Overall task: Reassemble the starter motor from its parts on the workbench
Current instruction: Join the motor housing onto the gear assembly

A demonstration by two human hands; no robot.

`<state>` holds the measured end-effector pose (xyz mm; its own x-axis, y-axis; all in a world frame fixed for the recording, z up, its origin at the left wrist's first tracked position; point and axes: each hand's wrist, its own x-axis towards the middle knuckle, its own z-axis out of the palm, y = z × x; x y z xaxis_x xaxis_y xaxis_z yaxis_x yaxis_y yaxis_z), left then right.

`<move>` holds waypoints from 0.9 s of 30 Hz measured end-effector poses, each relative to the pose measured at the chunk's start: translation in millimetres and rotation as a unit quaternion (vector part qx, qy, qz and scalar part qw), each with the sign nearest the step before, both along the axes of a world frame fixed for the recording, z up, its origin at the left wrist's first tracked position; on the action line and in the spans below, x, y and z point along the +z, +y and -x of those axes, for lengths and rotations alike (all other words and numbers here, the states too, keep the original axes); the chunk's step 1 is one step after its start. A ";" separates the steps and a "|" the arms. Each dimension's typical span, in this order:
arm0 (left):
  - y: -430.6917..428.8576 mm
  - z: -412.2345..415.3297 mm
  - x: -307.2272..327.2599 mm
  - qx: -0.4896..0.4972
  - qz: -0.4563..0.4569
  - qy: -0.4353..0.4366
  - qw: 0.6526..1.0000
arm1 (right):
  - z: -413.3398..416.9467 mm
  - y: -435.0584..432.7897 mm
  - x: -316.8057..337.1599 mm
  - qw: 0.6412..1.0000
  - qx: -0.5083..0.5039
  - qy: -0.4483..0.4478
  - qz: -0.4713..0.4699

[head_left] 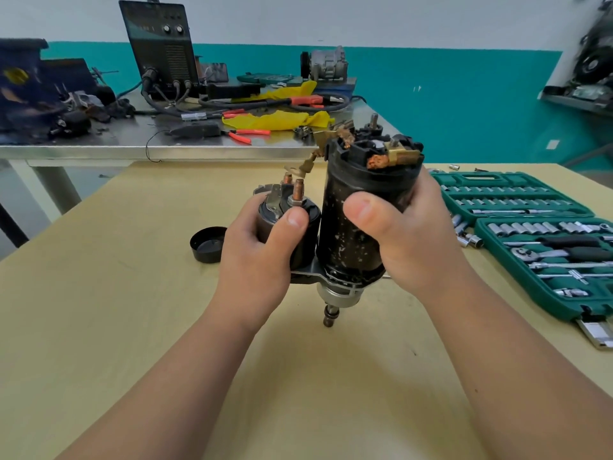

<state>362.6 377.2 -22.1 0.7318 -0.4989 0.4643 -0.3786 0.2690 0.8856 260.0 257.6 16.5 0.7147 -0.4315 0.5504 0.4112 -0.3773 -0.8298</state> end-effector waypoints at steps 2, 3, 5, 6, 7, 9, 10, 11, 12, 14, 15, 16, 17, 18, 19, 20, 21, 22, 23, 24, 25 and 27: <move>-2.1 0.7 -0.1 0.006 0.004 0.006 1.000 | -0.7 -0.1 1.0 1.000 -0.011 0.002 0.002; -2.9 0.8 -0.5 0.009 0.004 0.008 1.000 | -1.3 0.3 2.0 1.000 -0.012 0.008 0.003; -3.0 -1.0 -1.5 0.015 0.002 0.014 1.000 | -3.4 1.0 4.6 1.000 -0.013 0.021 0.008; -2.0 -2.7 -1.9 0.017 0.000 0.015 1.000 | -4.7 1.4 5.7 1.000 -0.014 0.023 0.012; -0.3 -5.0 -2.1 0.021 -0.003 0.009 1.000 | -6.0 2.0 6.4 1.000 -0.013 0.024 0.016; 4.8 -8.5 -1.2 0.059 -0.007 -0.039 0.997 | -8.6 4.0 6.0 1.000 -0.004 0.024 0.015; 7.5 -10.1 -0.3 0.083 -0.002 -0.076 0.994 | -10.2 5.2 5.2 1.000 0.000 0.022 0.010; 9.6 -11.5 0.6 0.101 0.008 -0.106 0.989 | -12.3 6.4 4.2 1.000 0.001 0.019 0.003; 11.0 -12.8 0.9 0.112 0.015 -0.123 0.986 | -14.6 7.9 3.3 1.000 -0.001 0.018 -0.003; 12.1 -15.5 0.0 0.120 0.019 -0.128 0.984 | -19.3 10.9 3.1 1.000 -0.008 0.023 0.006; 11.8 -17.2 -0.7 0.121 0.019 -0.127 0.984 | -21.1 12.5 3.9 0.999 -0.010 0.027 0.017; 11.8 -19.1 -1.9 0.122 0.021 -0.126 0.984 | -22.5 14.2 5.2 0.999 -0.011 0.031 0.028; 11.7 -21.8 -3.4 0.125 0.025 -0.120 0.985 | -23.6 15.7 6.3 0.999 -0.011 0.034 0.041; 11.5 -23.9 -4.8 0.127 0.031 -0.108 0.986 | -24.8 17.2 7.4 0.998 -0.010 0.038 0.055; 11.3 -26.2 -6.3 0.129 0.035 -0.094 0.987 | -26.2 18.9 8.4 0.997 -0.009 0.043 0.070; 10.6 -28.2 -7.7 0.133 0.038 -0.082 0.987 | -27.8 20.7 9.6 0.995 -0.011 0.050 0.084; 9.8 -29.8 -9.3 0.141 0.040 -0.076 0.986 | -30.3 21.9 10.7 0.993 -0.016 0.060 0.097; 8.9 -31.5 -11.0 0.150 0.040 -0.071 0.985 | -33.9 22.8 12.1 0.991 -0.020 0.072 0.110; 8.3 -33.3 -12.9 0.158 0.041 -0.061 0.985 | -38.7 23.6 13.8 0.988 -0.025 0.088 0.125; 7.8 -35.3 -14.5 0.164 0.044 -0.041 0.985 | -44.4 24.4 15.9 0.984 -0.030 0.107 0.142; 7.5 -37.5 -15.8 0.168 0.050 -0.014 0.984 | -50.7 24.8 17.7 0.979 -0.033 0.128 0.158; 5.8 -42.6 -18.8 0.175 0.053 0.036 0.982 | -62.6 25.3 20.3 0.969 -0.034 0.166 0.178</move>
<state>405.2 383.0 -40.9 0.8827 -0.1618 0.4412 -0.4021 0.2256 0.8874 322.7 282.9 36.8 0.8548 -0.3081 0.4175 0.1084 -0.6808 -0.7244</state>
